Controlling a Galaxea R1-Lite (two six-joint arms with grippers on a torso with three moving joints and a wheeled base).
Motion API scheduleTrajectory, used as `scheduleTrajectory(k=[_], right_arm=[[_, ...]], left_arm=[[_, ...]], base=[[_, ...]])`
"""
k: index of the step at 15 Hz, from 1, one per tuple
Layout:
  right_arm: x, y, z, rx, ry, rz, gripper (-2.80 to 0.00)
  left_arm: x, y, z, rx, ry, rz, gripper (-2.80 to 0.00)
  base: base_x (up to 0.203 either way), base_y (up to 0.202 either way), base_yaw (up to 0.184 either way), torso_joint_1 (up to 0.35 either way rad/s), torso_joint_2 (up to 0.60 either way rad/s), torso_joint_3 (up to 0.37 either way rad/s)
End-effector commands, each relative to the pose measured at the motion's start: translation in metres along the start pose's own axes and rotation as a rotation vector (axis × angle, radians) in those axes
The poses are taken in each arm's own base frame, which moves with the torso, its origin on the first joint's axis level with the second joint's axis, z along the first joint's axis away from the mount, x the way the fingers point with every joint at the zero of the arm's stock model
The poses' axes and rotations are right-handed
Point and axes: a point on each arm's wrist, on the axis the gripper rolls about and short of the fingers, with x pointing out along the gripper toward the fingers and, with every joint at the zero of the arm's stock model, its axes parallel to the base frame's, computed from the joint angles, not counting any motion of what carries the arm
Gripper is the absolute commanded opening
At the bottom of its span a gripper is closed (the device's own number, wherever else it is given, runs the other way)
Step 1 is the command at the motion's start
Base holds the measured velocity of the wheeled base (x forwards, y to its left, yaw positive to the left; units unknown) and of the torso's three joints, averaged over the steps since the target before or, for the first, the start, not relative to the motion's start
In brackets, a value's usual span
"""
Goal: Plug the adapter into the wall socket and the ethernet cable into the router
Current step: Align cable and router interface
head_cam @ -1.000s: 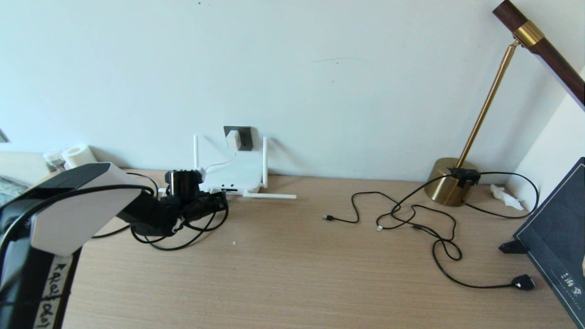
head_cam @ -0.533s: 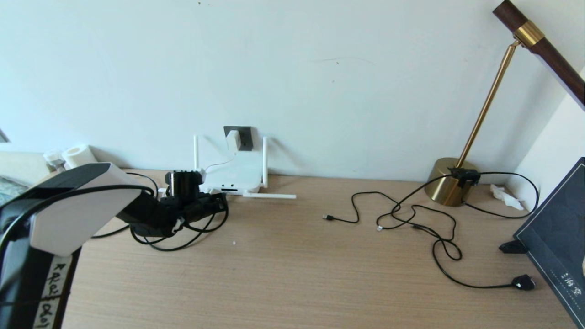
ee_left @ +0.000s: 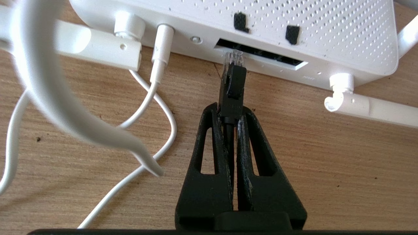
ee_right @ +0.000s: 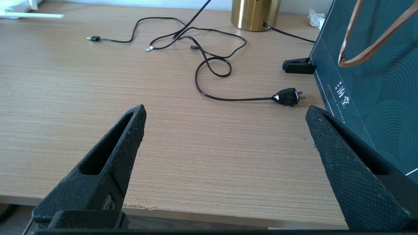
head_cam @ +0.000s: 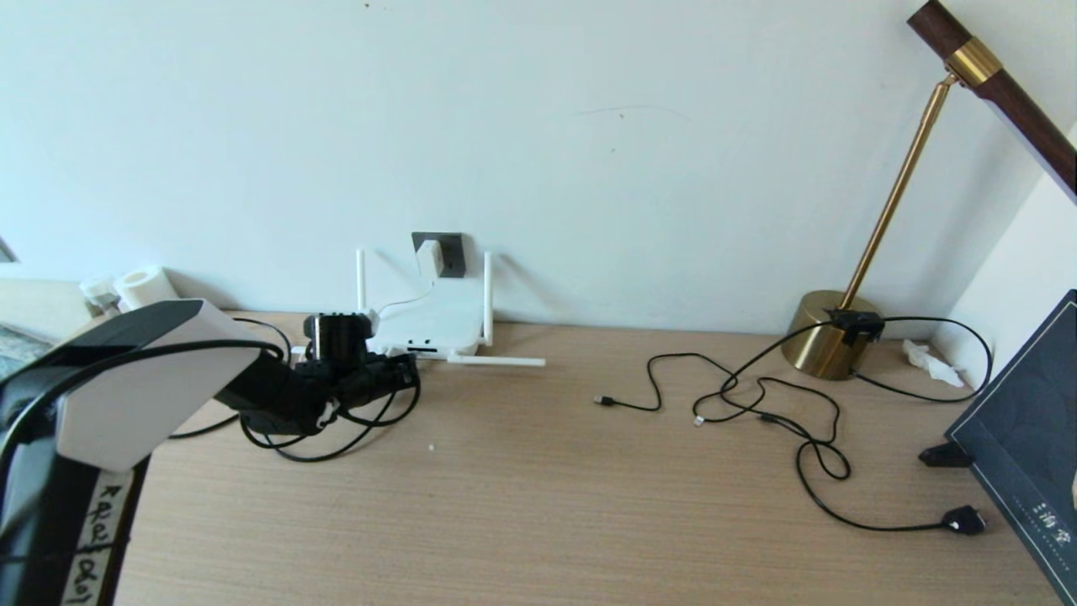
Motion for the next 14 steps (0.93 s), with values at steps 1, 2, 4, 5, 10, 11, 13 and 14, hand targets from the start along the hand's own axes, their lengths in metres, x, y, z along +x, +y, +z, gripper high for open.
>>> scheduleTrajectory(k=[1, 2, 4, 5, 10, 11, 13, 14], right_arm=[[0.0001, 0.0000, -0.0001, 0.000, 0.001, 0.000, 0.00], [0.0001, 0.0000, -0.0001, -0.001, 0.001, -0.001, 0.00], [0.0001, 0.0000, -0.0001, 0.000, 0.002, 0.001, 0.00], [0.0000, 0.0000, -0.0001, 0.000, 0.000, 0.001, 0.00], [0.0001, 0.0000, -0.0001, 0.000, 0.002, 0.001, 0.00], [0.0000, 0.0000, -0.0001, 0.000, 0.000, -0.001, 0.00], [0.0000, 0.0000, -0.0001, 0.000, 0.000, 0.001, 0.00], [0.0000, 0.0000, -0.0001, 0.000, 0.000, 0.000, 0.00]], left_arm=[[0.0013, -0.0003, 0.0016, 0.000, -0.009, -0.002, -2.80], [0.0010, -0.0005, 0.0024, 0.000, -0.010, -0.003, -2.80], [0.0011, -0.0010, 0.0016, 0.000, -0.007, -0.003, -2.80], [0.0008, -0.0015, 0.0004, 0.001, -0.004, -0.004, -2.80], [-0.0027, -0.0012, -0.0049, 0.000, 0.013, -0.001, -2.80], [-0.0033, -0.0013, -0.0040, 0.000, 0.011, -0.002, -2.80], [-0.0033, -0.0010, -0.0027, 0.000, 0.007, -0.001, -2.80], [-0.0034, -0.0011, -0.0033, 0.000, 0.010, -0.001, -2.80]], base=[[0.000, 0.000, 0.000, 0.000, 0.00, 0.000], [0.000, 0.000, 0.000, 0.000, 0.00, 0.000], [0.000, 0.000, 0.000, 0.000, 0.00, 0.000], [0.000, 0.000, 0.000, 0.000, 0.00, 0.000], [0.000, 0.000, 0.000, 0.000, 0.00, 0.000], [0.000, 0.000, 0.000, 0.000, 0.00, 0.000], [0.000, 0.000, 0.000, 0.000, 0.00, 0.000], [0.000, 0.000, 0.000, 0.000, 0.00, 0.000]])
